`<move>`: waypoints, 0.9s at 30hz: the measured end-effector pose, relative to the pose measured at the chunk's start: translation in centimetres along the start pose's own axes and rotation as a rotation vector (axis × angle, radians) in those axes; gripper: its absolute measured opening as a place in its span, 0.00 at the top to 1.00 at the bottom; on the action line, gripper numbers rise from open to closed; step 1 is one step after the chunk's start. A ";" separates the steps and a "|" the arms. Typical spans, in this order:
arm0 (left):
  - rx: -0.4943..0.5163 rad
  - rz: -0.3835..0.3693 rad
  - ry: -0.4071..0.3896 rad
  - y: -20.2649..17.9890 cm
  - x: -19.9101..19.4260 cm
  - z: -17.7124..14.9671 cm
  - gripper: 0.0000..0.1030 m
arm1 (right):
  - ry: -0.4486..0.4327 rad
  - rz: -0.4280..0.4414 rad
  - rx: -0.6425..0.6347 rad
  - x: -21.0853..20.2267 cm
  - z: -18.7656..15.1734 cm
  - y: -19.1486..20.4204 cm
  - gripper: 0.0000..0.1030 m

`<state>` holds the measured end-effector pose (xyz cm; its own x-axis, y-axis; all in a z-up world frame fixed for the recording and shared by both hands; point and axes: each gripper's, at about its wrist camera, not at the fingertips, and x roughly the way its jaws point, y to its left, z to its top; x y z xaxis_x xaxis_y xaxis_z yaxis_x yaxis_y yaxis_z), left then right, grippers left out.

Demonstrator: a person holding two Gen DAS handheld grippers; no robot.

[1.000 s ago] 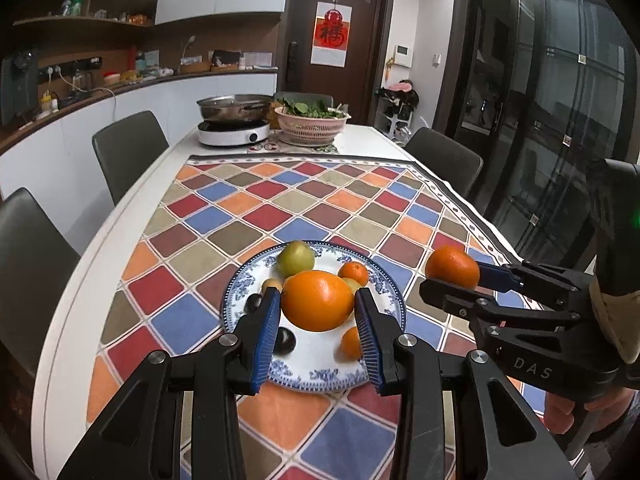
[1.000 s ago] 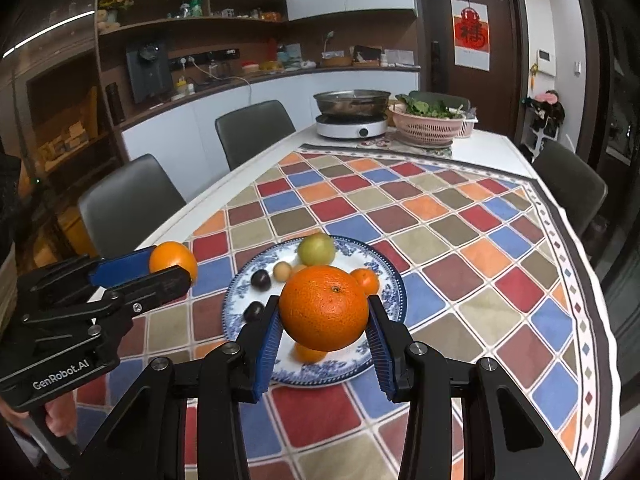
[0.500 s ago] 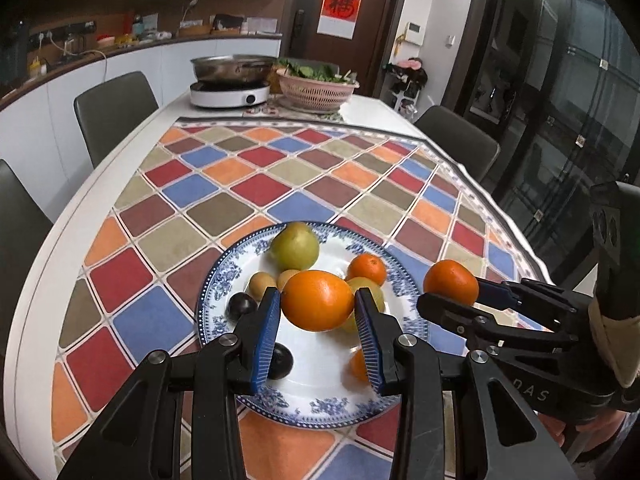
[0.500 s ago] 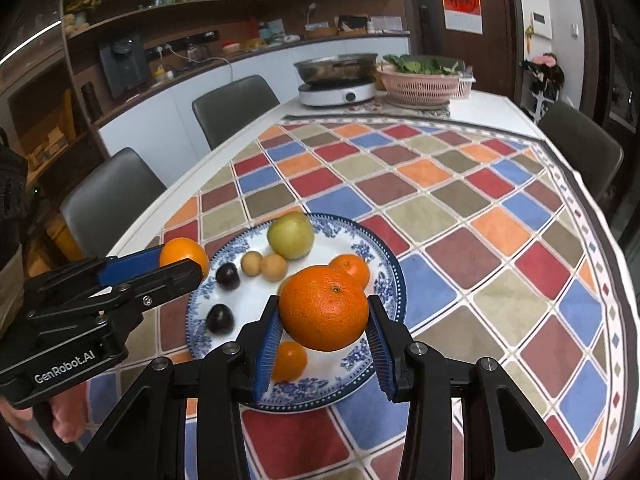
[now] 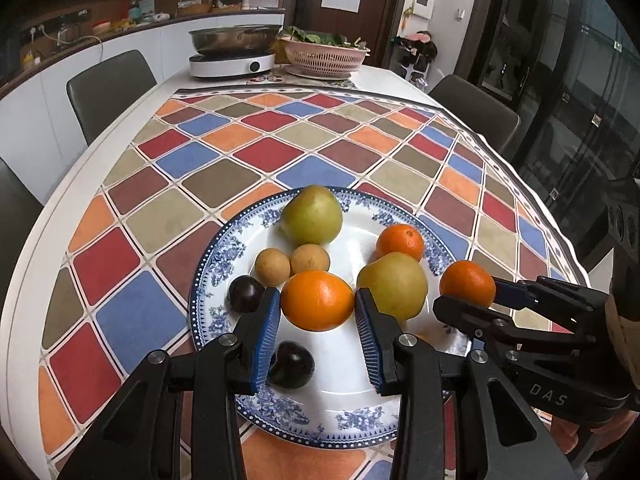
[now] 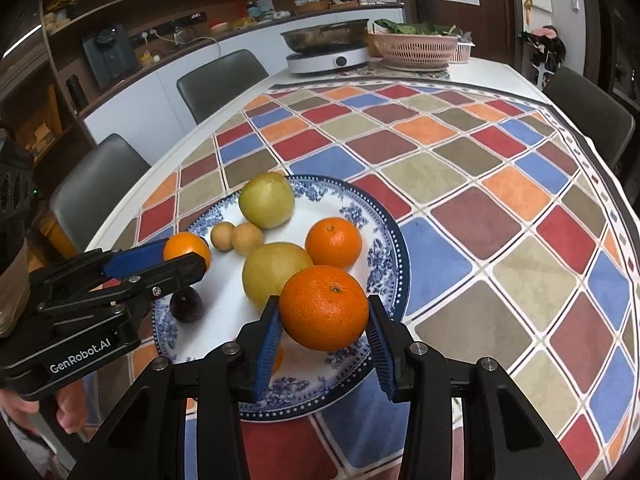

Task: Organize fruits
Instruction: 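Open both tools to release the oranges on the plate, withdraw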

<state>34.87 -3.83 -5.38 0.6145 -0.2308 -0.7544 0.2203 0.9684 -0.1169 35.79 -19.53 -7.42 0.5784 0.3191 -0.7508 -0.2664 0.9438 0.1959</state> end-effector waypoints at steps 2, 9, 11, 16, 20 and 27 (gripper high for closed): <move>0.006 0.002 0.007 0.0 0.2 -0.1 0.63 | 0.008 0.004 0.005 0.4 -0.2 -0.1 0.59; 0.010 0.034 -0.019 -0.1 -0.6 0.0 0.52 | 0.016 0.025 0.020 0.9 -0.4 -0.3 0.51; 0.014 0.052 -0.029 -0.2 -1.4 0.0 0.51 | 0.007 0.026 0.017 0.8 -0.4 -0.2 0.46; 0.020 0.070 -0.070 -0.6 -3.8 -0.2 0.47 | -0.022 0.031 0.035 -0.5 -0.4 -0.1 0.46; 0.023 0.097 -0.100 -1.0 -5.9 -0.5 0.44 | -0.050 0.009 0.029 -2.2 -0.7 0.4 0.46; 0.051 0.176 -0.150 -2.2 -9.7 -1.6 0.42 | -0.143 -0.042 0.016 -6.9 -1.7 1.6 0.39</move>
<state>27.21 -3.54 1.13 0.7515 -0.0744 -0.6555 0.1357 0.9898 0.0433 30.07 -20.39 -2.94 0.6931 0.2870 -0.6613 -0.2278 0.9575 0.1768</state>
